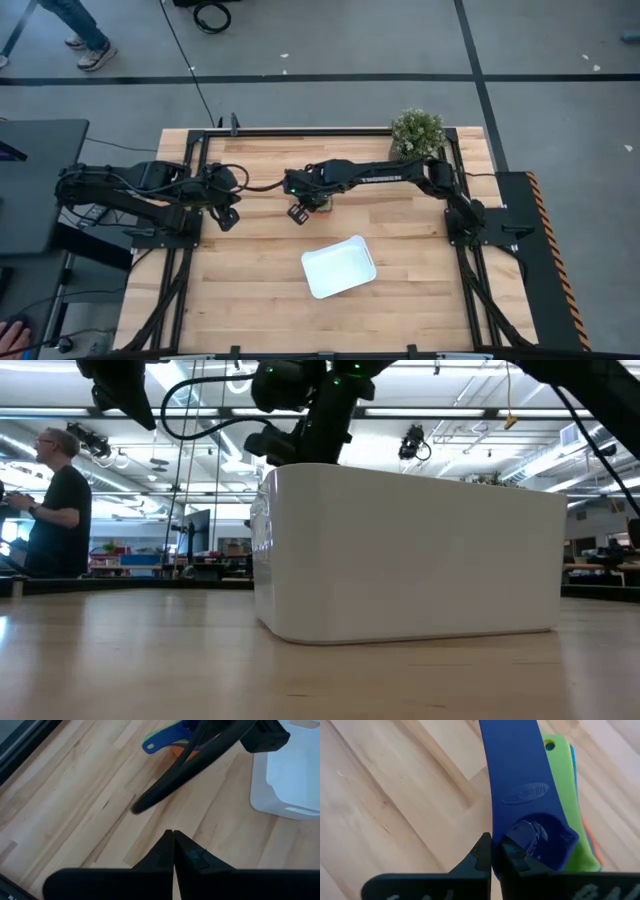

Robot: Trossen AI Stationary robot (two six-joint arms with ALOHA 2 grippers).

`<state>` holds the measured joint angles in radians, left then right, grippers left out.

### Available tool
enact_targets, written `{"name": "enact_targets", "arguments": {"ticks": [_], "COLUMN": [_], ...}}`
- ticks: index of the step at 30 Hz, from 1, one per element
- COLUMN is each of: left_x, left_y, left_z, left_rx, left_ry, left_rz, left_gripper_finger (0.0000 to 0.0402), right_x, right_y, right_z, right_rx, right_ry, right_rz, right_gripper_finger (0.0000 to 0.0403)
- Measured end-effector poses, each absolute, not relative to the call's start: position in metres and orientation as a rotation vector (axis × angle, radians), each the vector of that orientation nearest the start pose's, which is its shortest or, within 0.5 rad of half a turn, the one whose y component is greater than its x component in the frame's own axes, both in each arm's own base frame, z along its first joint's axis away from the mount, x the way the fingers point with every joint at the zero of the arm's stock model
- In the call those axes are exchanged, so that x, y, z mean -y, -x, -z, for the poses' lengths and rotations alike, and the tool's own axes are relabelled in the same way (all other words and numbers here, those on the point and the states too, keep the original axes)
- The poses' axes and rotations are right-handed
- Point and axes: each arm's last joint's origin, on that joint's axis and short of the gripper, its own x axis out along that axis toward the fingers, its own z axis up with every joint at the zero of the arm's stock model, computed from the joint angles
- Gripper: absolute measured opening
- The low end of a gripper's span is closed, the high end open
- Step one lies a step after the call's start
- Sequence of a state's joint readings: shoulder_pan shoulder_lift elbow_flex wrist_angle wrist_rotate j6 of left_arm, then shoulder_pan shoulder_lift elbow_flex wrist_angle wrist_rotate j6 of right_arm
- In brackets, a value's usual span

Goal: Nest measuring cups in basket
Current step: Stack the violet measuring cup into the green measuring cup

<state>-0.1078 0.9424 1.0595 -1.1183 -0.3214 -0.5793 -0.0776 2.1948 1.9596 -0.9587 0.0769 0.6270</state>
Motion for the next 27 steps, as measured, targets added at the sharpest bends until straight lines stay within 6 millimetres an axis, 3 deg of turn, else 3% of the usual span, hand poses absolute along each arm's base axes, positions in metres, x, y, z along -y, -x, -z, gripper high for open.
{"name": "enact_targets", "arguments": {"ticks": [6,19,27], "left_x": [0.007,0.007,0.007], "left_y": [-0.152,-0.153,-0.153], "left_z": [-0.325,-0.325,-0.325], "left_rx": [-0.885,-0.888,-0.891], "left_ry": [0.317,0.296,0.295], "left_rz": [-0.469,-0.457,-0.457], "left_gripper_finger": [0.0009,0.0009,0.0009], "right_x": [0.038,0.042,0.051], "right_y": [-0.457,-0.451,-0.451], "right_z": [-0.242,-0.231,-0.231], "right_rx": [-1.148,-1.206,-1.234], "right_ry": [-0.555,-0.596,-0.652], "right_rz": [0.554,0.623,0.539], "right_gripper_finger": [0.0012,0.0012,0.0012]}}
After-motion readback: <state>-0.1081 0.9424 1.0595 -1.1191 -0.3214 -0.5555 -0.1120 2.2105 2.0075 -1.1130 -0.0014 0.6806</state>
